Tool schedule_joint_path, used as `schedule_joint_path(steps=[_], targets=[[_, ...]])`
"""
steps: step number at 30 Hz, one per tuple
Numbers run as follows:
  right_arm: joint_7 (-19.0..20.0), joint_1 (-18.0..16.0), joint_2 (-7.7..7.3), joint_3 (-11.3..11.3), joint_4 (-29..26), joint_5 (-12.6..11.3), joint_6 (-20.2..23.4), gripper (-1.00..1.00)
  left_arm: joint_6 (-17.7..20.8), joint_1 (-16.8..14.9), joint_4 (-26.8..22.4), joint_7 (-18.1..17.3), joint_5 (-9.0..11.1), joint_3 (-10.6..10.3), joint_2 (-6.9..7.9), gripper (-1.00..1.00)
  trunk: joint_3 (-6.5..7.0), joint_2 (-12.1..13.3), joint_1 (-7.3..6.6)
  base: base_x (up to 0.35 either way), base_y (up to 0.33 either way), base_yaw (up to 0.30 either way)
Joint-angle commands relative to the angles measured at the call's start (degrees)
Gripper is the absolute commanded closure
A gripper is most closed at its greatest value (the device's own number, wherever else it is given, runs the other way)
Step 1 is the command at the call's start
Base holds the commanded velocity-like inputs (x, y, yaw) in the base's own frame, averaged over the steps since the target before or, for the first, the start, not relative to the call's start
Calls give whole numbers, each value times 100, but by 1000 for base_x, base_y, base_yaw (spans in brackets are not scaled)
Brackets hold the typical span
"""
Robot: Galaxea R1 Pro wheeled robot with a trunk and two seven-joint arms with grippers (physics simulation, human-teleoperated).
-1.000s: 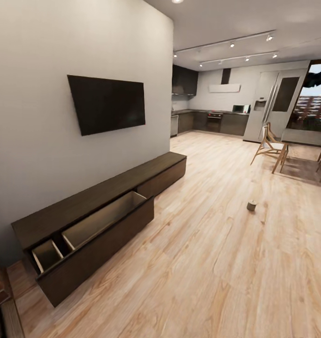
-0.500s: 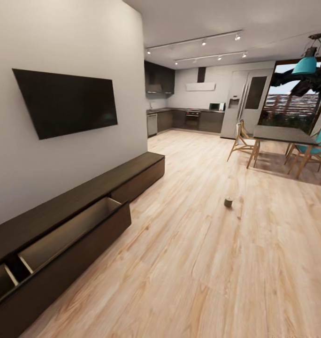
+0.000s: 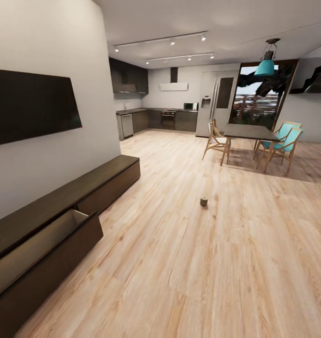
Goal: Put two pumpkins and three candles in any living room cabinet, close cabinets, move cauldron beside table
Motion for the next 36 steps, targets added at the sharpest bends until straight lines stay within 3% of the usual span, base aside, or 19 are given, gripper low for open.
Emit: schedule_joint_path(steps=[1, 5, 7, 8, 9, 10, 13, 16, 17, 18, 20, 28, 29, 30, 36], targets=[[-45, -4, 1, 42, 4, -17, -5, -100, -25, -11, -19, 53, 4, -43, 2, 100, -5, -3, 2, 263, -188, -189], [-66, -4, 8, 26, -26, -26, -4, -100, -19, -11, 52, 50, 4, -7, -1, 100, -5, -3, 2, 263, -188, -87], [-80, -5, 13, 22, -57, -24, -1, -100, -13, -11, 390, 48, 4, 1, -60, 100, -5, -3, 2, 263, -193, -21], [-90, -13, 10, 21, -99, -26, 1, -100, 0, -11, 626, 50, 4, 1, -136, 100, -5, -3, 2, 263, -206, -10], [-153, -39, 1, 7, -283, -75, 6, -100, 224, -11, 1077, 55, 4, -1, -319, 100, -5, -3, 2, 263, -216, -4], [-235, -53, -2, -1, -396, -136, 4, -100, 425, -8, 1215, 55, 4, -1, -399, 100, -5, -3, 2, 263, -218, -3], [-561, -101, -4, -20, -726, -399, 9, -100, 906, -52, 1381, 49, 4, -2, -571, 100, -5, -3, 2, 263, -220, -1], [-905, -223, -3, -33, -1139, -724, 145, -100, 1184, -313, 1440, 3, 4, -4, -682, 100, -5, -3, 2, 263, -221, 0], [-983, -253, -20, -111, -1267, -856, 225, -100, 1322, -410, 1450, -137, 4, -7, -689, 100, -5, -3, 2, 266, -219, 0], [-1020, -277, -32, -380, -1337, -1063, 290, -100, 1602, -485, 1458, -551, 4, 1, -654, 100, -5, -3, 2, 272, -208, 0], [-1016, -282, -38, -458, -1311, -1106, 291, -100, 1687, -503, 1457, -779, 4, -2, -615, 100, -5, -3, 2, 274, -205, 0], [-992, -285, -23, -469, -950, -1089, 310, -100, 1713, -511, 1453, -893, 4, -18, -500, 100, -5, -3, 2, 278, -182, 0], [-989, -285, 3, -458, -936, -1094, 301, -100, 1710, -512, 1453, -894, 4, -14, -486, 100, -5, -3, 2, 280, -173, 0], [-984, -285, 213, -463, -913, -1088, 283, -100, 1705, -512, 1452, -896, 4, 2, -470, 100, -5, -3, 2, 281, -172, 0], [-982, -285, 251, -474, -901, -1089, 282, -100, 1696, -512, 1452, -898, 4, 35, -423, 100, -10, -3, 2, 306, -68, -144]])
